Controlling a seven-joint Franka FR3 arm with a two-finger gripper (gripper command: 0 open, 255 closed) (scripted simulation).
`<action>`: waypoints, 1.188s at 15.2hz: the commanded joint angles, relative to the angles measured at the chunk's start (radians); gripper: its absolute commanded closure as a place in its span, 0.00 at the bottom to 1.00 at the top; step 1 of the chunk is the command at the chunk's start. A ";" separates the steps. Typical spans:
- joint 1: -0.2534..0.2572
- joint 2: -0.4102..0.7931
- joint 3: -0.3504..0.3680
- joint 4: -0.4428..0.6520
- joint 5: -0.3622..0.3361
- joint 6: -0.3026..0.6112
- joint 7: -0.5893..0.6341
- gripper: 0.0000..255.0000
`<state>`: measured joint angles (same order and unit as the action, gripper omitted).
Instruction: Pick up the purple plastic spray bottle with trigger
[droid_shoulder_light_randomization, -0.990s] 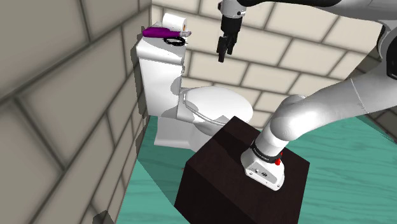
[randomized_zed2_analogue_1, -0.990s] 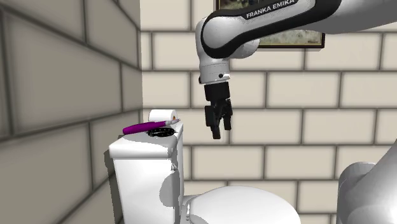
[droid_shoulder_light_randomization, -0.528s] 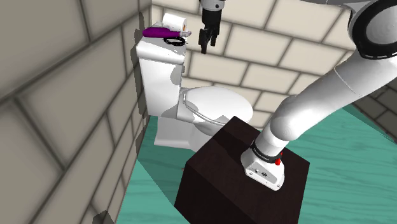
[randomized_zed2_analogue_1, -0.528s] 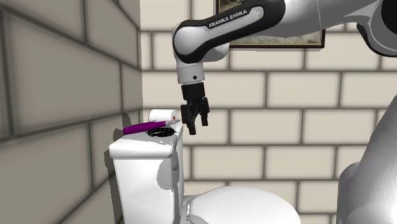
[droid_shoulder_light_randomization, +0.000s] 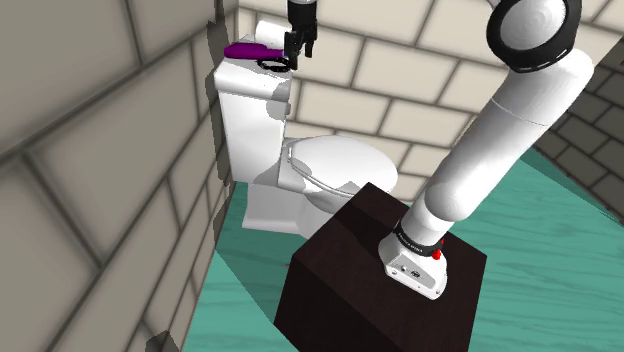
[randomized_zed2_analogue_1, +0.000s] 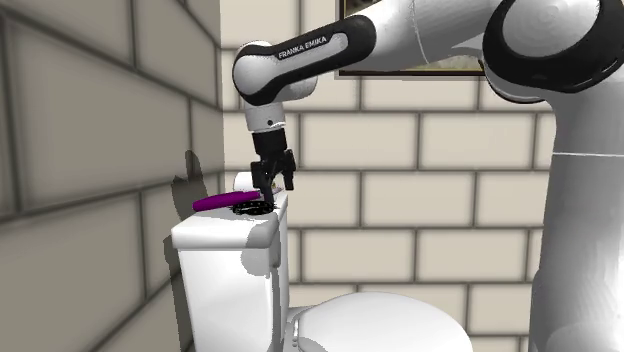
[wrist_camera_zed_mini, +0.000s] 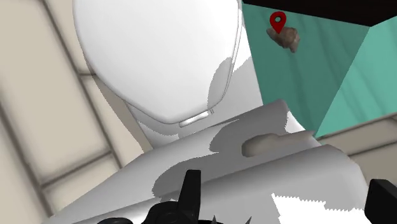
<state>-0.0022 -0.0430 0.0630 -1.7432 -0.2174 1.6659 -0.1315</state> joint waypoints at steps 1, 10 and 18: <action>0.004 0.087 0.005 0.103 -0.016 -0.009 -0.002 0.00; 0.041 0.441 0.012 0.589 -0.084 -0.115 -0.031 0.00; 0.033 0.413 0.013 0.459 -0.083 -0.016 -0.007 0.00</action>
<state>0.0314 0.3705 0.0757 -1.2796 -0.3007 1.6453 -0.1397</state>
